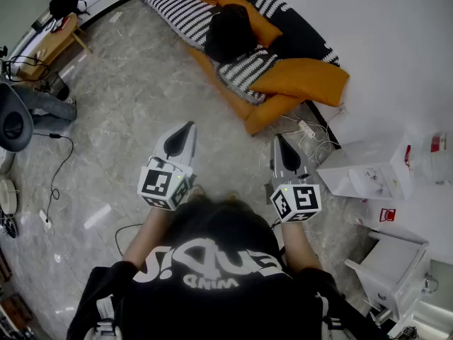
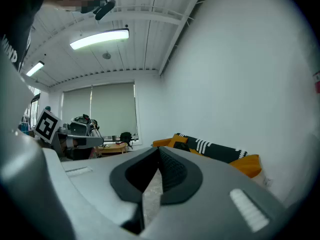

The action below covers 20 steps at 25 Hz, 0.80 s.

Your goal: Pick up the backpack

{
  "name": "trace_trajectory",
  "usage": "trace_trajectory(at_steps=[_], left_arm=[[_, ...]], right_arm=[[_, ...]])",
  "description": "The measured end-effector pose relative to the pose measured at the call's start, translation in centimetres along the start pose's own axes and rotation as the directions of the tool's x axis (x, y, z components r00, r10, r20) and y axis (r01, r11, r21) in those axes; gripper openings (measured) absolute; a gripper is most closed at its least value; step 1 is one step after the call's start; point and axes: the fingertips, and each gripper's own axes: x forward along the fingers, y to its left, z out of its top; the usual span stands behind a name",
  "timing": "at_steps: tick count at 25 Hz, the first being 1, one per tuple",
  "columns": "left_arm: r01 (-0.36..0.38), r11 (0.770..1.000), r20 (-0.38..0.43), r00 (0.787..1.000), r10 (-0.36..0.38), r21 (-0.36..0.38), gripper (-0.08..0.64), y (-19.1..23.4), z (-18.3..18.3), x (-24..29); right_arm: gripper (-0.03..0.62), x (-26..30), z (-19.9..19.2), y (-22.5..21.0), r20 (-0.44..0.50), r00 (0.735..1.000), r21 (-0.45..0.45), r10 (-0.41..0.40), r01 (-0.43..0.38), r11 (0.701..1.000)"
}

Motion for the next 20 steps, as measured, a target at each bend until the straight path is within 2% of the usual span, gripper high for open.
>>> trace_trajectory(at_steps=[9, 16, 20], left_arm=[[-0.004, 1.000, -0.001, 1.000, 0.004, -0.009, 0.002, 1.4, -0.2, -0.1], [0.002, 1.000, -0.013, 1.000, -0.002, -0.007, 0.002, 4.5, -0.2, -0.5], [0.029, 1.000, -0.014, 0.999, -0.029, -0.003, 0.002, 6.7, -0.7, -1.0]], right_arm=[[-0.003, 1.0, -0.2, 1.1, 0.016, 1.000, 0.030, 0.023, -0.024, 0.999], [-0.003, 2.8, -0.2, 2.9, 0.019, 1.000, 0.042, 0.015, -0.015, 0.999], [-0.003, 3.9, -1.1, 4.5, 0.007, 1.000, 0.026, 0.001, -0.001, 1.000]])
